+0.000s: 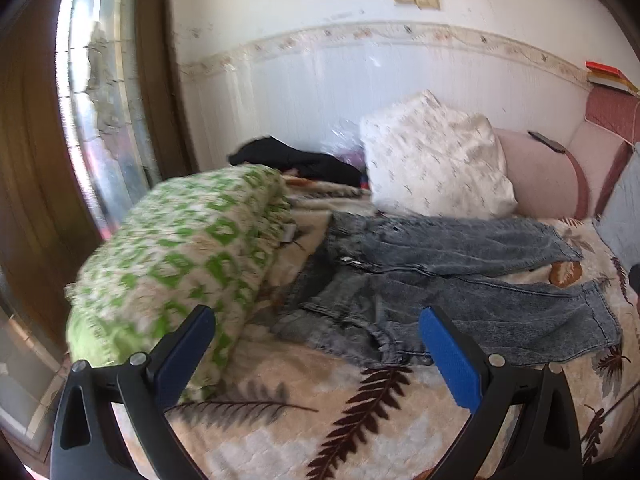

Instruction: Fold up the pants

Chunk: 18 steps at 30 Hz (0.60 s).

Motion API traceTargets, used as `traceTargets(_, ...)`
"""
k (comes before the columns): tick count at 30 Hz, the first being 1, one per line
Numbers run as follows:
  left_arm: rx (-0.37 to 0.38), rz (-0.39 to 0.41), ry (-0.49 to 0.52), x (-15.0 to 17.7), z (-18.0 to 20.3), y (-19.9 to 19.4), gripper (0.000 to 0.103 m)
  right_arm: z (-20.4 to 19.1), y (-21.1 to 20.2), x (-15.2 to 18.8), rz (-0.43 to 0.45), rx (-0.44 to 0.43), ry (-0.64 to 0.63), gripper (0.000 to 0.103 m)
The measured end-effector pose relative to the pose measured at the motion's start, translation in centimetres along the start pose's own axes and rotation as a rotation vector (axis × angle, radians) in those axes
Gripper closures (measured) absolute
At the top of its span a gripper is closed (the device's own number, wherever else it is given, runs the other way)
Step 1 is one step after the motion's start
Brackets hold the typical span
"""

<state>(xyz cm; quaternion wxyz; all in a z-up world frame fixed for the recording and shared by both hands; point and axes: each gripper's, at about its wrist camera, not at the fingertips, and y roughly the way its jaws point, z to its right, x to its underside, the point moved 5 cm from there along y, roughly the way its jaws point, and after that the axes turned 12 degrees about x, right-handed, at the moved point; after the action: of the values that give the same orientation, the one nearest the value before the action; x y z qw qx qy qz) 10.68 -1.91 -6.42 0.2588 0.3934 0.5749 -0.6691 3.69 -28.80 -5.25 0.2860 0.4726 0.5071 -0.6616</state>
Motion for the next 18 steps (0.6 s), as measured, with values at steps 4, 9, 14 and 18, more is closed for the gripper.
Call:
traceTargets(4, 0.062, -0.051, 0.034, -3.9, 1.1, 4.7, 0.0, 3.6, 4.6, -2.0, -0.051, -0.009, 0.03, 0.0)
traceTargets(9, 0.071, -0.123, 0.059, -9.2, 2.0, 14.0, 0.0, 9.8, 14.7, -4.0, -0.205, -0.018, 0.1, 0.0)
traceTargets(14, 0.005, -0.219, 0.081, -11.6, 1.7, 23.8, 0.0, 15.0, 25.4, -4.0, -0.361, -0.034, 0.2, 0.0)
traceTargets(18, 0.012, -0.347, 0.076, -11.3, 1.3, 31.0, 0.0, 18.1, 32.9, -3.2, -0.473, -0.039, 0.3, 0.0)
